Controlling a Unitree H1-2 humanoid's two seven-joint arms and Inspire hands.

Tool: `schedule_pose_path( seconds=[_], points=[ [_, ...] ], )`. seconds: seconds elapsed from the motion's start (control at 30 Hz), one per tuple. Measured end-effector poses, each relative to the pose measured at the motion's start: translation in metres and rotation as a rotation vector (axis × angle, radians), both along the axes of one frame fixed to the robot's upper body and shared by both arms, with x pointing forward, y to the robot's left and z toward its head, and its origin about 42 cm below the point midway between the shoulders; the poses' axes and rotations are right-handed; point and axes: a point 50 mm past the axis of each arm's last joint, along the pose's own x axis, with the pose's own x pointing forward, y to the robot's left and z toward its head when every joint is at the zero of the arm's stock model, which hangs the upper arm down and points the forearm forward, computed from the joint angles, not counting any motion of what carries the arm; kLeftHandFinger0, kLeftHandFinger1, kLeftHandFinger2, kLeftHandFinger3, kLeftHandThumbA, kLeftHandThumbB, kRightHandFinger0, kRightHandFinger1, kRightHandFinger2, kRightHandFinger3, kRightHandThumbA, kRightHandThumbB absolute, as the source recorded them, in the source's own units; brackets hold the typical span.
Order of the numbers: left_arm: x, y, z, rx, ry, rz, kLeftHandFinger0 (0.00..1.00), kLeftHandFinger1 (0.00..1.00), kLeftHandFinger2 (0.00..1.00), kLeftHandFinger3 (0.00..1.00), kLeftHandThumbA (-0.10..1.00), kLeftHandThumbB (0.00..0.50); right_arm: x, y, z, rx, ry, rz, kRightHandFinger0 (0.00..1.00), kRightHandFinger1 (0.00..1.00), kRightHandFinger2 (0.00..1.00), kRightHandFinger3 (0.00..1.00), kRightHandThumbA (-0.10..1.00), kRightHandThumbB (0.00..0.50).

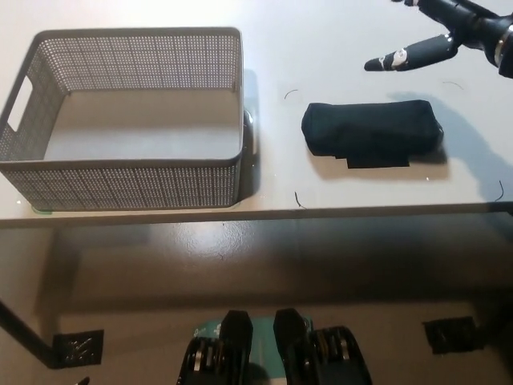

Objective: Use the right hand to pick up the pencil case on the right hand side and put it into a grey container on the left side

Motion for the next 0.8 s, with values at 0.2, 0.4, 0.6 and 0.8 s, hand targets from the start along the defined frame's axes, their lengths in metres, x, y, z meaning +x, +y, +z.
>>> schedule_pose_path(
  seconds=[0.2,0.4,0.6,0.8],
  points=[
    [-0.001,0.0,0.0,-0.001,-0.003,-0.006,1.0,1.0,1.0,1.0,1.0,0.38,0.005,0.004,-0.009,-0.059,0.048,0.001,1.0,1.0,1.0,1.0,1.0,0.5],
    [0.0,0.0,0.0,-0.001,-0.004,-0.007,1.0,1.0,1.0,1.0,1.0,0.391,0.012,0.009,-0.016,-0.141,0.081,-0.01,1.0,1.0,1.0,1.0,0.94,0.5],
    [0.0,0.0,0.0,-0.001,-0.007,-0.008,1.0,1.0,1.0,1.0,1.0,0.391,0.025,0.015,-0.037,-0.217,0.152,-0.043,1.0,1.0,1.0,1.0,0.83,0.5],
    [0.002,0.0,0.0,-0.001,-0.01,-0.01,1.0,1.0,1.0,1.0,1.0,0.387,0.034,0.031,-0.061,-0.293,0.213,-0.054,1.0,1.0,1.0,1.0,0.78,0.5]
  ],
)
